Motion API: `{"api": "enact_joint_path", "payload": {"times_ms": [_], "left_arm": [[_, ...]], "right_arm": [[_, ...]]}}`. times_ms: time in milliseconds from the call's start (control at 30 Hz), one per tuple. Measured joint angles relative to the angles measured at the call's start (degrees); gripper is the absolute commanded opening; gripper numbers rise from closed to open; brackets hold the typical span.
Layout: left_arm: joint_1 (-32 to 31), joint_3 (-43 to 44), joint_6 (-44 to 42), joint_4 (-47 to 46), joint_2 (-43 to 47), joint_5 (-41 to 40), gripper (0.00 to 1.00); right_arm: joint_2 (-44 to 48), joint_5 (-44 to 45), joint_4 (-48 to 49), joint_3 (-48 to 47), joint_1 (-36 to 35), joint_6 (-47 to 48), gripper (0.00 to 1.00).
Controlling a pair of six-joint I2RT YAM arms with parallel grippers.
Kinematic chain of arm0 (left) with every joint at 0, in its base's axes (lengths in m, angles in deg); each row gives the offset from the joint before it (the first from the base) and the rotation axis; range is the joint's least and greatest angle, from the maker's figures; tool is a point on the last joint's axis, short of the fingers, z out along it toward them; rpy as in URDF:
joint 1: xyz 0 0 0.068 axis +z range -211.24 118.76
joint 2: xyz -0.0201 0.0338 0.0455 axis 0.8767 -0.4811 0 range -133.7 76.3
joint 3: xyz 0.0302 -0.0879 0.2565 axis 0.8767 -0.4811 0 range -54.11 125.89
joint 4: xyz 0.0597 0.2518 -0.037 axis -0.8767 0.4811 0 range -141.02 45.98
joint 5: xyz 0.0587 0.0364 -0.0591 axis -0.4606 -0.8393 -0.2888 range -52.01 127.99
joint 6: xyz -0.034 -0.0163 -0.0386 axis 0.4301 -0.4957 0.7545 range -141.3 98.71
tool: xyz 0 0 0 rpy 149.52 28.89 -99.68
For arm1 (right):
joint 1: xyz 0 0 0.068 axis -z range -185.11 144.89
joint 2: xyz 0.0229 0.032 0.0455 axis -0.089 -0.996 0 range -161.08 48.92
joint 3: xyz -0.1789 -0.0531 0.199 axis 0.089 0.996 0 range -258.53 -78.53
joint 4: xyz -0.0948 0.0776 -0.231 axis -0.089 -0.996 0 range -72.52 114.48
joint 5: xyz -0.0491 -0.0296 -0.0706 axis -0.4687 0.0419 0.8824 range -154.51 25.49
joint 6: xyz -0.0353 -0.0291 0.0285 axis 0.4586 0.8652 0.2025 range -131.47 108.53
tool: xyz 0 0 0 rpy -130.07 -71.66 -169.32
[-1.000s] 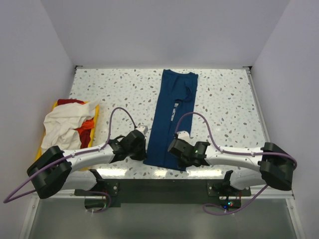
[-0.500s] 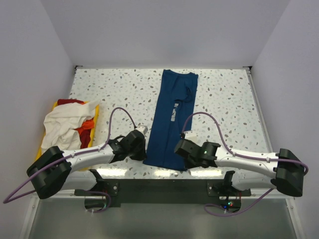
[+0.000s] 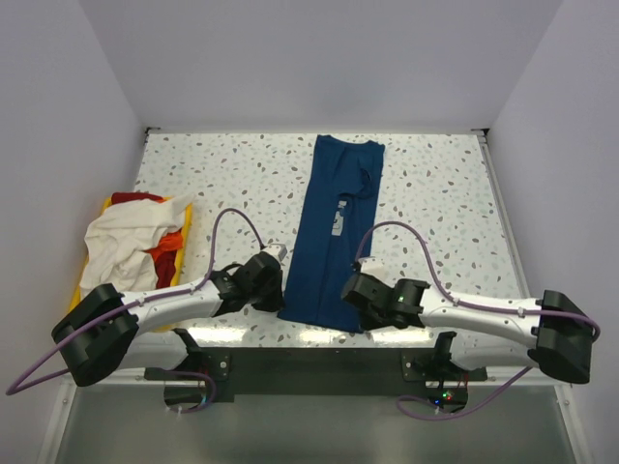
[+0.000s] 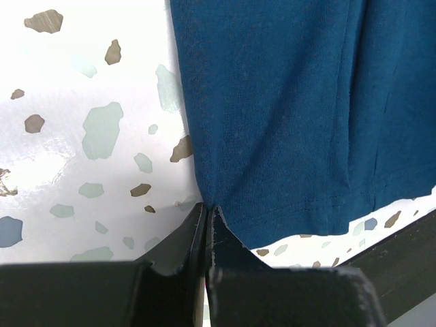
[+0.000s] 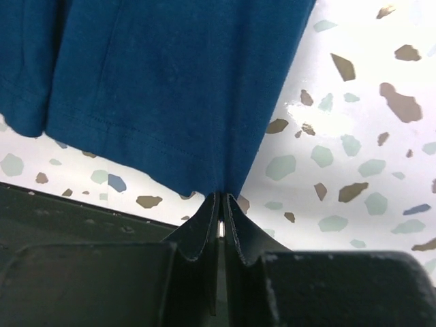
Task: Fold and stack the t-shirts
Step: Fold the tshirt
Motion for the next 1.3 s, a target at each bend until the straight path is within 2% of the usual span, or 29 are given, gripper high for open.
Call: {"api": "enact_joint_path", "payload": {"times_ms": [67, 167, 200, 233, 367, 467, 567, 733, 867, 967, 1067, 1100, 1133, 1200, 1300], "left_arm": [[0.0, 0.0, -0.02, 0.0, 0.0, 0.0, 0.0], [0.0, 0.0, -0.02, 0.0, 0.0, 0.0, 0.0], [0.0, 0.0, -0.02, 0.02, 0.0, 0.0, 0.0], [0.0, 0.0, -0.04, 0.04, 0.02, 0.0, 0.02], [0.0, 0.0, -0.11, 0.46, 0.22, -0.02, 0.05], [0.0, 0.0, -0.28, 0.68, 0.31, 0.0, 0.05], [0.0, 0.0, -0.44, 0.66, 0.31, 0.04, 0.03], [-0.57, -0.15, -0.02, 0.33, 0.33, 0.11, 0.0], [-3.13, -1.16, 1.33, -1.49, 0.72, 0.37, 0.0], [-5.18, -1.42, 2.43, -1.95, 0.74, 0.35, 0.08], [-5.57, -1.03, 2.4, -0.09, 1.53, -1.6, 0.27], [-5.62, -0.59, 2.25, 1.79, 2.25, -2.93, 0.39], [-5.62, -0.09, 1.88, 3.82, 3.02, -4.33, 0.44], [-5.62, 1.25, 1.75, 7.43, 4.39, -7.04, 0.48], [-5.62, 5.62, 0.48, 12.2, 5.81, -10.6, 0.47]], "right_arm": [[-1.42, -0.87, 2.25, 1.16, 0.0, -0.07, 0.12], [-3.48, -2.1, 3.85, 2.27, -0.02, -0.28, 0.33], [-3.65, -2.12, 3.78, 2.43, -0.11, -0.42, 0.45], [-3.34, -1.97, 3.34, 2.45, -0.17, -0.59, 0.52], [3.5, 0.37, -1.09, 2.34, -0.2, -0.63, 0.63], [9.99, 2.05, -5.31, 1.27, 1.14, -0.39, 0.64], [12.09, -1.05, -5.46, 1.31, 7.85, 1.75, 0.63], [9.22, -11.34, -2.1, 3.78, 23.41, 6.64, 0.6], [4.11, -16.87, 1.09, 3.21, 28.0, 9.57, 0.61], [2.34, -18.51, 3.37, 2.08, 30.29, 11.13, 0.6], [1.6, -19.52, 6.03, 1.27, 31.15, 12.22, 0.59], [1.57, -19.89, 6.73, 1.27, 31.15, 12.5, 0.58], [1.57, -20.04, 7.1, 1.27, 31.15, 12.7, 0.58], [1.57, -20.22, 7.61, 1.27, 31.15, 13.22, 0.58], [1.57, -20.22, 7.93, 1.27, 31.15, 13.99, 0.57]]}}
